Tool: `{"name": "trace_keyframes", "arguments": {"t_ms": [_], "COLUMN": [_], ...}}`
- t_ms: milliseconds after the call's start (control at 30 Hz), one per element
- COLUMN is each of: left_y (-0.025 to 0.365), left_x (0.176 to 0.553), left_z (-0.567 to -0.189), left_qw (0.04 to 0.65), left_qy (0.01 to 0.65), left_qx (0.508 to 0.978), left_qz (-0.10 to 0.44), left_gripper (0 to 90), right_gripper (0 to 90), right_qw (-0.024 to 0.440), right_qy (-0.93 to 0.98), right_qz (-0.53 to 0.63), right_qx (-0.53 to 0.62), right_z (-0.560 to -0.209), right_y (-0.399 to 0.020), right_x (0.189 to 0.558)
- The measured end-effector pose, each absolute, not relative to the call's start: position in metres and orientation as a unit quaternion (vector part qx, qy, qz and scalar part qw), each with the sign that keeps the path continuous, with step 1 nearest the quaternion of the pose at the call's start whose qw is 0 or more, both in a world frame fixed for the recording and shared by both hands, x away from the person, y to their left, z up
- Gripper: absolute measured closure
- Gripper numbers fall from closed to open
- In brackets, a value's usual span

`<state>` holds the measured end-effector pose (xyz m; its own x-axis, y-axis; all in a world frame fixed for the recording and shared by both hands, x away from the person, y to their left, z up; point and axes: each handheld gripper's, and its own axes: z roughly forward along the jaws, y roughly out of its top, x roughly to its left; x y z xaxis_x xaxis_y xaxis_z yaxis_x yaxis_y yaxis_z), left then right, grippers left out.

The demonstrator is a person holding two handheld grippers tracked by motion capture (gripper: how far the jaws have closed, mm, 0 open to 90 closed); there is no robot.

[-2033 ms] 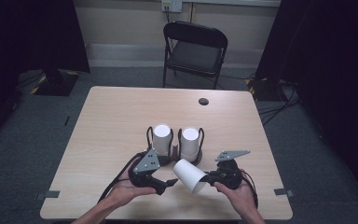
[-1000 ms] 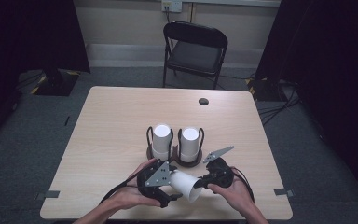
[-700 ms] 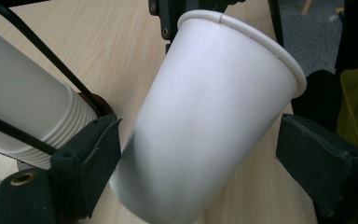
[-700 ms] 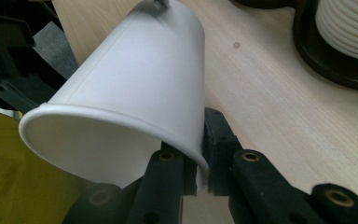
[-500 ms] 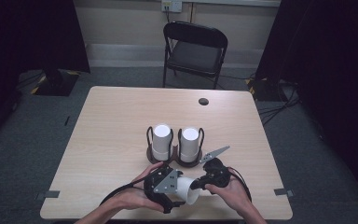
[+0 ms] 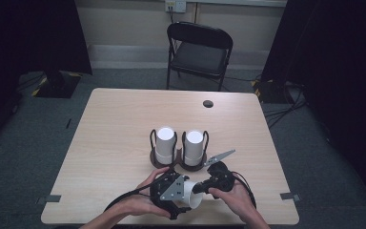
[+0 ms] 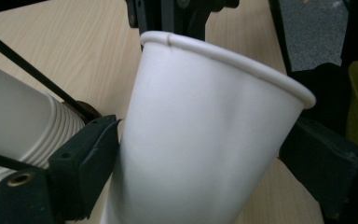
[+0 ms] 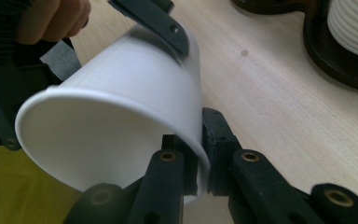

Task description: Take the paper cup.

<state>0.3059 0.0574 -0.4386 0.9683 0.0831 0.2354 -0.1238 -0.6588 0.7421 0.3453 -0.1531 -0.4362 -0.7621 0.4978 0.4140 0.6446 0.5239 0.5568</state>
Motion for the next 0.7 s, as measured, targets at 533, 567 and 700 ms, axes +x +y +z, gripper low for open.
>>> {"name": "trace_keyframes", "arguments": {"t_ms": [533, 567, 700], "left_y": [0.0553, 0.0554, 0.0558], "left_x": [0.3036, 0.3032, 0.3018], "left_z": [-0.4403, -0.4408, -0.4381], "left_qw": [0.411, 0.409, 0.419], "left_qy": [-0.024, -0.024, -0.025], "left_qx": [0.899, 0.899, 0.893], "left_qz": [0.152, 0.154, 0.164], "left_gripper": [16.0, 16.2, 17.5], "right_gripper": [85.8, 85.6, 84.9], "right_qw": [0.111, 0.110, 0.114], "right_qy": [-0.852, -0.852, -0.845], "right_qz": [-0.371, -0.371, -0.379], "right_qx": [-0.352, -0.353, -0.360], "right_z": [-0.4352, -0.4354, -0.4359], "right_y": [-0.1523, -0.1522, -0.1535], "right_x": [0.3455, 0.3456, 0.3463]}}
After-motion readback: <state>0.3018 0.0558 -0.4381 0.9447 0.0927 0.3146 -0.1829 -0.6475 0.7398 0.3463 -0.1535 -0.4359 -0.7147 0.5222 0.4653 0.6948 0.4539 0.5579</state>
